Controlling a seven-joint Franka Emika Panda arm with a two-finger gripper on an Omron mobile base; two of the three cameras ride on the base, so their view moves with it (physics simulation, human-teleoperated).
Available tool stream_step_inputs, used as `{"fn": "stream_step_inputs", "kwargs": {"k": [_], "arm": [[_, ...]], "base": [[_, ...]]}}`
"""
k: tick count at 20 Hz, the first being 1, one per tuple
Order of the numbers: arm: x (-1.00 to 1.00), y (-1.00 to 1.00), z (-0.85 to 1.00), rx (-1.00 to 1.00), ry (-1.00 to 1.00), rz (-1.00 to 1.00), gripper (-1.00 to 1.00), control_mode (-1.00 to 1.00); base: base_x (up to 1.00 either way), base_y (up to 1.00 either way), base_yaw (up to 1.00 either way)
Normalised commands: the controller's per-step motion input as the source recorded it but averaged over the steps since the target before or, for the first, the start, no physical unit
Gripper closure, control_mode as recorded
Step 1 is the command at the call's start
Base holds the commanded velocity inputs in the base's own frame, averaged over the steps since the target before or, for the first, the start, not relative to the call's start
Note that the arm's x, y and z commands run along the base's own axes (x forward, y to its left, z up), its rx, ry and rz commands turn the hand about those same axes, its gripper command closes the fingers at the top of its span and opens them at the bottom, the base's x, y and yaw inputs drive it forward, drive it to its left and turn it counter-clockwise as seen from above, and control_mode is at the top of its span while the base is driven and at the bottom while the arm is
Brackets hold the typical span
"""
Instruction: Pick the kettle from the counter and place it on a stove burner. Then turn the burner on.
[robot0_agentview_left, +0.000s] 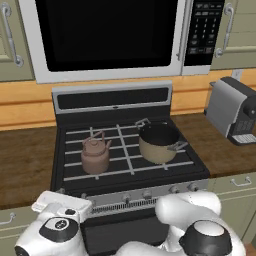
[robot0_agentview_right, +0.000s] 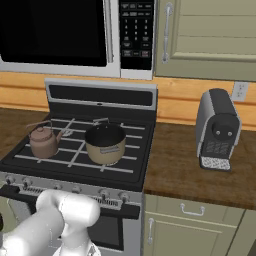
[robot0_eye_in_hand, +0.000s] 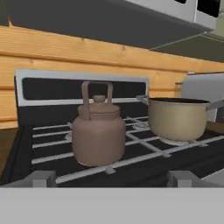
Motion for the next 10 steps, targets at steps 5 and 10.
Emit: {"fn": "stream_step_inputs", "kwargs": {"k": [5, 10], "arm": [[-0.67, 0.00, -0.34, -0.30, 0.00, 0.17, -1.00, -1.00], [-0.59, -0.03, -0.23, -0.22, 0.00, 0.17, -1.00, -1.00]], "base": [[0.00, 0.00, 0.00], [0.00, 0.00, 0.00]]}}
